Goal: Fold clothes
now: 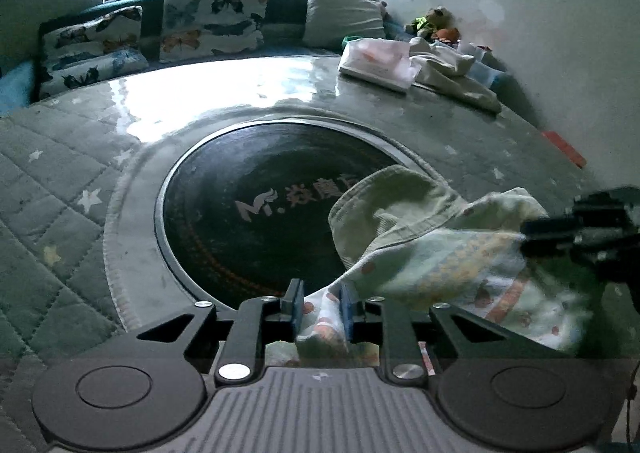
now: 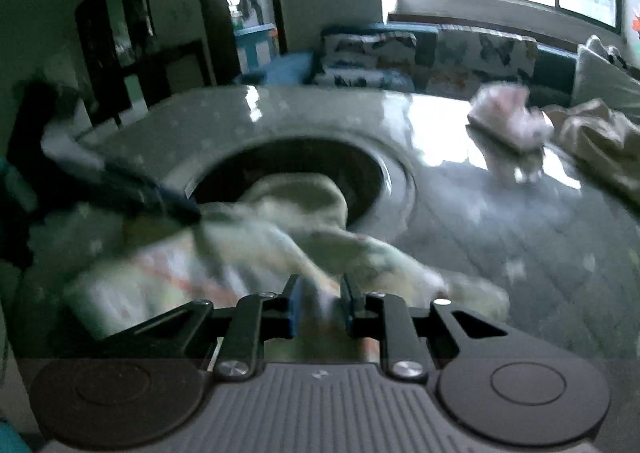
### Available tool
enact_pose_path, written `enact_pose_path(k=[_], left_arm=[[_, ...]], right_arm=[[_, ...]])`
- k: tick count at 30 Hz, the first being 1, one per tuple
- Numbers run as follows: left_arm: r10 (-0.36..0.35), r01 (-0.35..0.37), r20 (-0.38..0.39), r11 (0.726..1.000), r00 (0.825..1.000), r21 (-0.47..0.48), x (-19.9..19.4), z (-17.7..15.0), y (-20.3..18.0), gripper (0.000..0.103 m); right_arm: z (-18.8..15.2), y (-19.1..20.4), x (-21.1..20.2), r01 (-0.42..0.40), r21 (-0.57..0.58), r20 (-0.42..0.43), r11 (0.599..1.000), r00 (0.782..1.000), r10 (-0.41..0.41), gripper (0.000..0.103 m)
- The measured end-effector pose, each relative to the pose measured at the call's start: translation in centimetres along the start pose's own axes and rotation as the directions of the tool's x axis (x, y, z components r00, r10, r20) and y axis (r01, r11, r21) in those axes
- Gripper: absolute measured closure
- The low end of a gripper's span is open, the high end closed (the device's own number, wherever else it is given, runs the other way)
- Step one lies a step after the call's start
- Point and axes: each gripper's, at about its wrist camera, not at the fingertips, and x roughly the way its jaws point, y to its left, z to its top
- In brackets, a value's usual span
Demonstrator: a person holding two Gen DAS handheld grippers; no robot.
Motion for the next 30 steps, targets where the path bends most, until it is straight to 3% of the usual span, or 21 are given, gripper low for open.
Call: enact_pose_path(k=[4, 12, 19, 27, 30], left_arm=[[0.023, -0.023, 0.002, 1.0, 1.0, 0.002, -0.2, 0.0, 0.1, 0.081], [0.051, -0.05, 0.019, 0.998, 0.999, -0.036, -0.9, -0.3, 0.5, 0.079], [0.055, -0.047, 0.071, 0.993, 0.996, -0.105, -3.0, -1.1, 0.6, 0.079], [0.082, -0.063, 0.091, 0.979, 0.992, -0.194, -4.6, -3.0, 1.0, 0.061], [0.084, -0.065, 0.085, 0.976, 0.993, -0.209, -4.6, -3.6, 1.0, 0.061]], right_arm=[[-0.6, -2.3, -1.4, -0.013, 0.127, 0.045, 0.992, 0.999, 0.008, 0.083], [-0.3, -7.4, -1.9, 0.051, 0.318, 0.081, 0.947, 0.994, -0.08, 0.083], [-1.1, -7.6, -0.6, 0.036, 0.336, 0.056, 0.941, 0.997, -0.058, 0.082], [-1.5, -7.6, 0.6, 0.046, 0.354, 0.034, 0.934, 0.998, -0.062, 0.08], [-1.5, -7.4, 0.6, 0.046, 0.35, 0.036, 0.936, 0.997, -0.062, 0.08]])
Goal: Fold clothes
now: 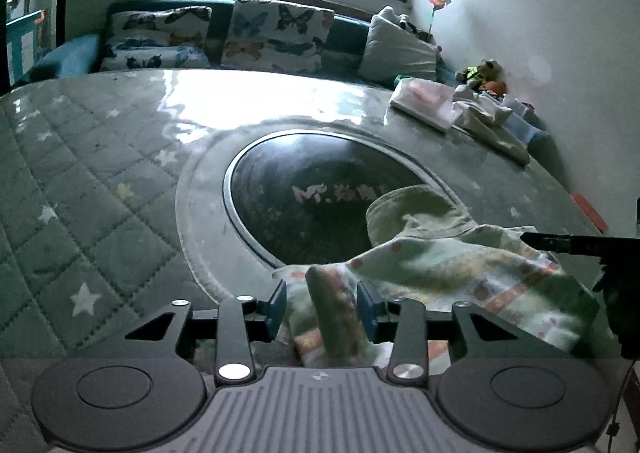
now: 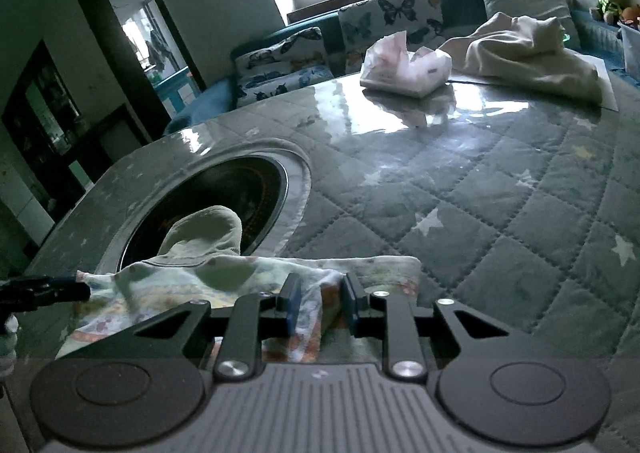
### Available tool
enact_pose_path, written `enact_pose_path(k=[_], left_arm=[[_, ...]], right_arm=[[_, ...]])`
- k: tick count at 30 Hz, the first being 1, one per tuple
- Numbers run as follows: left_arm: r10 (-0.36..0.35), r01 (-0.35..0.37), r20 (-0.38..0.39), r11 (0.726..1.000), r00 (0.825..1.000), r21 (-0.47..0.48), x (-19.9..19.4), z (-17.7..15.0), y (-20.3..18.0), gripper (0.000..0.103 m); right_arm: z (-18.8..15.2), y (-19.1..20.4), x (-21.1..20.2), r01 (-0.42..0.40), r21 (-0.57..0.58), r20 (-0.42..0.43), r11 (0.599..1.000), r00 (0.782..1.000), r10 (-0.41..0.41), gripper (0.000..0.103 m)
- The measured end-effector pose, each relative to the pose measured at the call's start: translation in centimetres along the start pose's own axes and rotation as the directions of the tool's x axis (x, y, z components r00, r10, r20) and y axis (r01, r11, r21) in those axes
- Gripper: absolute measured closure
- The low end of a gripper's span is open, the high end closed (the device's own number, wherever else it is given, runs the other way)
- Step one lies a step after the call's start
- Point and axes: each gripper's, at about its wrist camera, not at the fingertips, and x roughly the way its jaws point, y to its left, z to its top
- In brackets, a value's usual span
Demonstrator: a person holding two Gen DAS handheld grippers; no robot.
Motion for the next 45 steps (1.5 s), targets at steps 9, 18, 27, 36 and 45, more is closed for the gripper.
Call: enact_pose_path(k=[9, 18, 27, 36, 45], left_arm=[[-0.028, 0.028, 0.017, 0.999, 0.999, 0.018, 0.3, 0.7, -0.5, 0.094], [0.02, -0.022, 0.023, 0.996, 1.0, 0.089, 2.4, 1.0, -1.5, 0.094], [0.067, -0.068, 0.034, 0.997, 0.997, 0.029, 2.2, 1.1, -0.3, 0.076], [0.095, -0.102, 0.127, 0.993, 0.987, 0.053, -0.5, 1.8, -2.4, 0.078], [0.001, -0.007, 0.084, 0.998, 0.996, 0.066, -1.4, 1.2, -4.0, 0.08]], right_arm=[[0.0, 1.6, -1.2, 0.06, -0.07, 0.056, 0.996, 0.997, -0.056, 0.097], [-0.7, 3.5, -0.7, 0.214, -0.186, 0.124, 0.959, 0.973, -0.193, 0.098], [-0.3, 2.7, -2.7, 0.25, -0.147, 0.171, 0.957, 0.959, -0.224, 0.079], [-2.9, 6.4, -4.3, 0.085, -0.325, 0.1, 0.942, 0.994, -0.055, 0.08], [-3.9, 5.2, -4.9, 0.132, -0.299, 0.092, 0.945, 0.99, -0.109, 0.079]])
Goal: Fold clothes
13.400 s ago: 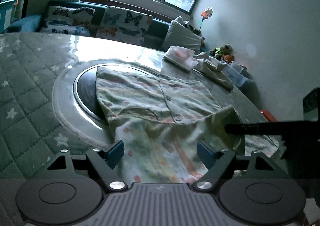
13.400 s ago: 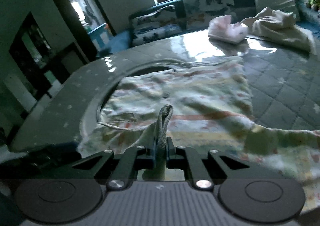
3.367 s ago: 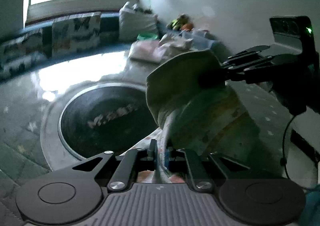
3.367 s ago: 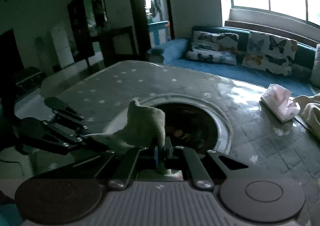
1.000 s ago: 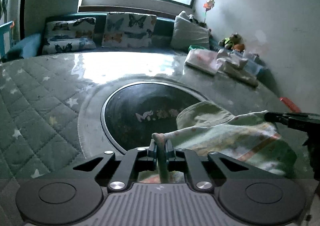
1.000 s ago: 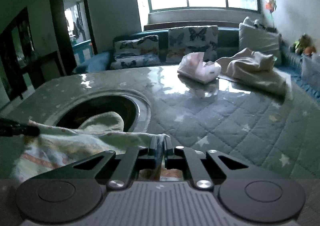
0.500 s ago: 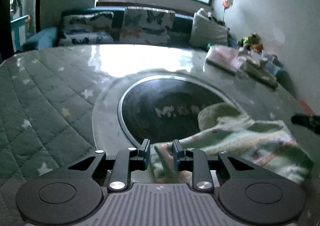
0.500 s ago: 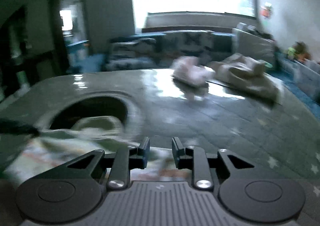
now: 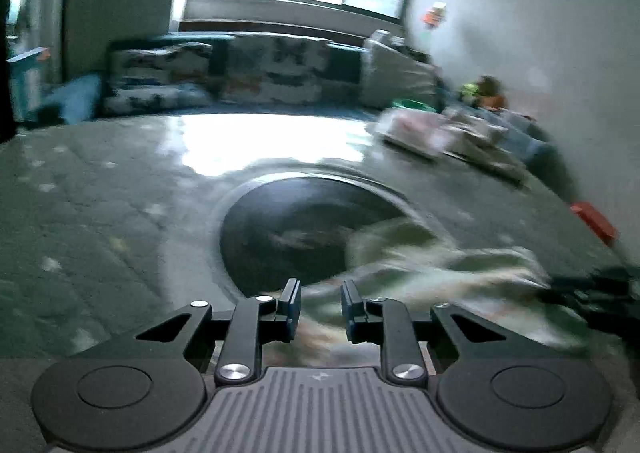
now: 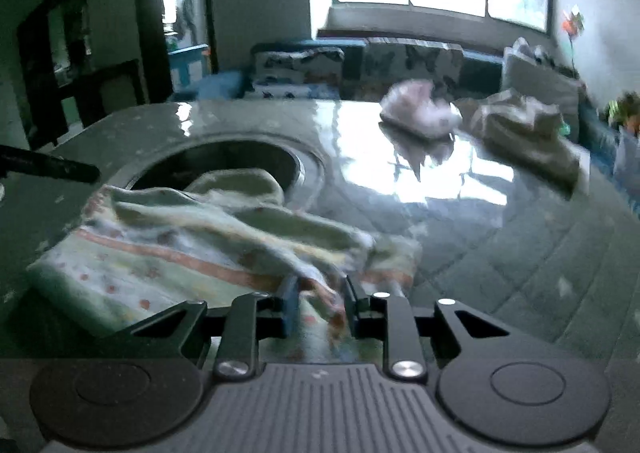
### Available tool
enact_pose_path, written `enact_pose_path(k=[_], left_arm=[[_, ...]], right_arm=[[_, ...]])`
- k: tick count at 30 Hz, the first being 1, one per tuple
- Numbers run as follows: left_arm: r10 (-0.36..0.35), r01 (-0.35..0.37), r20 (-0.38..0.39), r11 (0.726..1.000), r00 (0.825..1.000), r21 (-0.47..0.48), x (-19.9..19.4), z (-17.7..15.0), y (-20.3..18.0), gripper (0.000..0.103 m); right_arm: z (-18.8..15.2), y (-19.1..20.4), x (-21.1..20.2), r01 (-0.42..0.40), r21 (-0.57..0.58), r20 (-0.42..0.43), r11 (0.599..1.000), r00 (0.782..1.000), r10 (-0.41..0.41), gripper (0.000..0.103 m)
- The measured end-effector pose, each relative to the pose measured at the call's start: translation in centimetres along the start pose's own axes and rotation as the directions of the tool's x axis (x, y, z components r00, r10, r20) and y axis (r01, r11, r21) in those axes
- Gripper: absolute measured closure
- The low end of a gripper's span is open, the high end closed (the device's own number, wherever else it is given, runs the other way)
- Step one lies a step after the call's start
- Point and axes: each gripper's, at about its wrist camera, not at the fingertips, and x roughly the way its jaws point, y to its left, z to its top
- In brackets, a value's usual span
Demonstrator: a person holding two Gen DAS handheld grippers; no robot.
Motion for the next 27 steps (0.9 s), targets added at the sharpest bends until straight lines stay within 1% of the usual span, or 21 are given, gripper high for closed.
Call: enact_pose_path(k=[1, 5, 8, 10, 13, 15, 19, 22, 24, 27], left_arm=[[-0.039, 0.039, -0.011, 0.999, 0.999, 0.009, -0.1, -0.3, -0.9, 0.08], [-0.139, 0.141, -0.043, 0.99, 0.989, 0.028, 0.8, -1.2, -4.0, 0.08], [-0.181, 0.184, -0.07, 0.982, 0.981, 0.033, 1.9, -2.0, -5.6, 0.08], [-0.186, 0.191, -0.095, 0.981, 0.978, 0.044, 2.6, -2.8, -6.3, 0.08], [-0.173, 0.18, -0.134, 0.983, 0.976, 0.047, 3.2, -3.7, -6.4, 0.079], [-0.177, 0.183, -0.13, 0.982, 0.976, 0.043, 3.0, -3.5, -6.1, 0.078], [-0.169, 0.173, -0.084, 0.984, 0.982, 0.034, 2.8, -1.7, -5.7, 0.078], [-0.158, 0.16, -0.064, 0.987, 0.985, 0.02, 3.6, -0.2, -5.1, 0.078], [-0.149, 0.149, -0.069, 0.989, 0.986, 0.002, 4.7, 0.6, -4.6, 0.078], [-0.136, 0.133, -0.098, 0.991, 0.986, -0.03, 6.8, 1.2, -3.7, 0.078]], right_arm=[[0.2, 0.5, -0.2, -0.018, -0.014, 0.008, 1.0, 1.0, 0.018, 0.079], [0.5, 2.2, -0.5, -0.081, -0.061, 0.018, 0.995, 0.996, 0.082, 0.079], [-0.1, 2.9, 0.6, -0.092, -0.064, -0.017, 0.994, 0.996, 0.091, 0.079], [-0.7, 2.7, 1.2, -0.089, -0.047, -0.045, 0.995, 0.995, 0.087, 0.078], [-0.4, 2.7, 0.8, -0.091, -0.056, -0.042, 0.994, 0.995, 0.089, 0.077], [0.2, 2.7, 0.6, -0.097, -0.064, -0.027, 0.993, 0.995, 0.096, 0.075], [1.8, 2.7, 1.3, -0.111, -0.068, -0.004, 0.991, 0.994, 0.111, 0.075], [2.9, 3.0, 2.7, -0.127, -0.069, 0.002, 0.99, 0.992, 0.127, 0.074], [3.4, 3.1, 4.0, -0.138, -0.059, -0.004, 0.989, 0.99, 0.138, 0.074], [3.9, 3.3, 6.1, -0.138, -0.044, -0.019, 0.989, 0.99, 0.137, 0.074]])
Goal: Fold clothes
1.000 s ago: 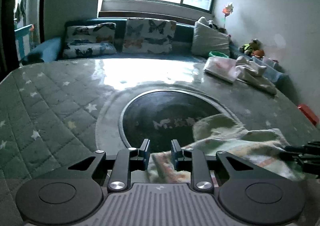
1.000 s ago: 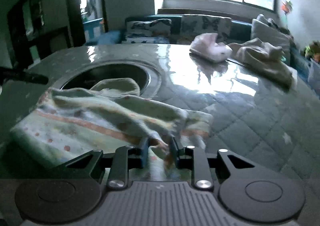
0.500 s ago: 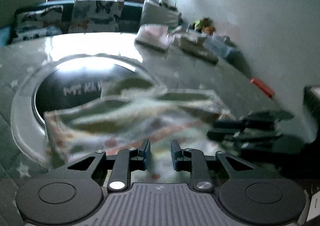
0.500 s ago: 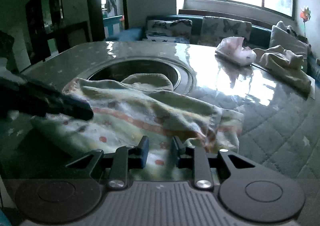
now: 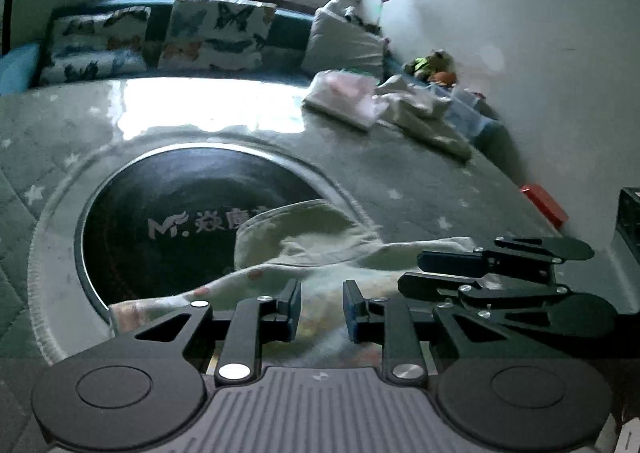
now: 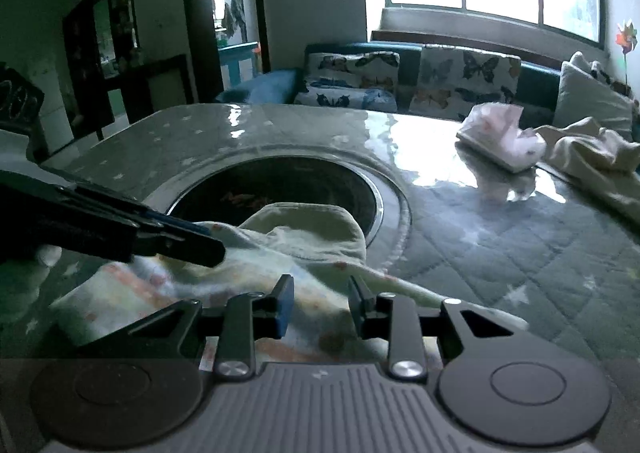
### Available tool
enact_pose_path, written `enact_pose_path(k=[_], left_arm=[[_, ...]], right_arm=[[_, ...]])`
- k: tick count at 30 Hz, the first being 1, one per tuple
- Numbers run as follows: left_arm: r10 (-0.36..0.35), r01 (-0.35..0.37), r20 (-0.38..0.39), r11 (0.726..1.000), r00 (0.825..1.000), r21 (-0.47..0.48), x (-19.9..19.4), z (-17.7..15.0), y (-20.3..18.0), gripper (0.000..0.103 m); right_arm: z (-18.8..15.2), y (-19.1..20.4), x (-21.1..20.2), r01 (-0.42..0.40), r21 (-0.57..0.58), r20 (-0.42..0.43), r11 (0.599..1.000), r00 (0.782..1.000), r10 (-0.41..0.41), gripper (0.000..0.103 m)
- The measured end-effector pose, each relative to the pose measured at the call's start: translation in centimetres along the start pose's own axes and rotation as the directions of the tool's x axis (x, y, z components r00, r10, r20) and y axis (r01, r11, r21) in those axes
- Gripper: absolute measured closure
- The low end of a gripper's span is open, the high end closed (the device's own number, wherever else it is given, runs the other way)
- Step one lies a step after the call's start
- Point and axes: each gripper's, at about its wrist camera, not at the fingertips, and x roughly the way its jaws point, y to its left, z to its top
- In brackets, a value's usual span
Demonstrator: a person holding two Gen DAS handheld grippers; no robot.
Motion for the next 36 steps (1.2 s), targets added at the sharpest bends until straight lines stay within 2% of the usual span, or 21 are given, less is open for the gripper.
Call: enact_pose_path(k=[3, 8, 12, 15, 18, 22, 25, 29, 36], left_arm=[[0.028, -0.029, -0.02, 0.999, 0.999, -0.031, 1.6, 0.2, 1.0, 0.079], [0.004, -0.005, -0.008, 0.997, 1.0, -0.076, 1.7, 0.3, 2.3, 0.08], [0.015, -0.014, 0.017, 0.999, 1.0, -0.049, 0.2, 0.3, 1.9, 0.08], [0.008, -0.008, 0.029, 1.0, 1.0, -0.014, -1.3, -0.2, 1.3, 0.08], [0.002, -0.003, 0.034, 0.999, 0.999, 0.038, -3.1, -1.4, 0.0, 0.08], [0.002, -0.006, 0.044, 0.995, 0.999, 0.096, -5.3, -3.9, -1.2, 0.08], [0.01, -0.014, 0.035, 0.995, 0.999, 0.101, -6.2, -5.6, -1.5, 0.08], [0.034, -0.037, 0.027, 0.993, 0.999, 0.111, -6.8, -7.5, -1.5, 0.08], [0.057, -0.061, 0.047, 0.994, 0.997, 0.087, -7.4, -8.3, -1.0, 0.079]], right_arm=[[0.1, -0.4, 1.5, 0.008, 0.014, -0.021, 1.0, 1.0, -0.007, 0.074], [0.3, -1.4, 2.4, 0.05, 0.034, -0.039, 0.998, 0.998, -0.048, 0.074], [0.7, -0.9, 1.0, 0.026, 0.008, -0.022, 1.0, 0.999, -0.026, 0.072], [0.6, 0.6, -0.3, -0.017, -0.036, -0.006, 0.999, 1.0, 0.017, 0.067], [0.0, 2.3, -1.1, -0.065, -0.078, -0.011, 0.995, 0.998, 0.064, 0.067], [-1.5, 4.1, -1.8, -0.087, -0.119, -0.03, 0.989, 0.996, 0.084, 0.064], [-2.7, 5.4, -2.5, -0.098, -0.143, -0.045, 0.985, 0.995, 0.093, 0.062], [-3.7, 7.1, -4.2, -0.104, -0.201, -0.021, 0.974, 0.995, 0.102, 0.062], [-5.0, 8.0, -4.9, -0.095, -0.215, -0.024, 0.972, 0.995, 0.092, 0.064]])
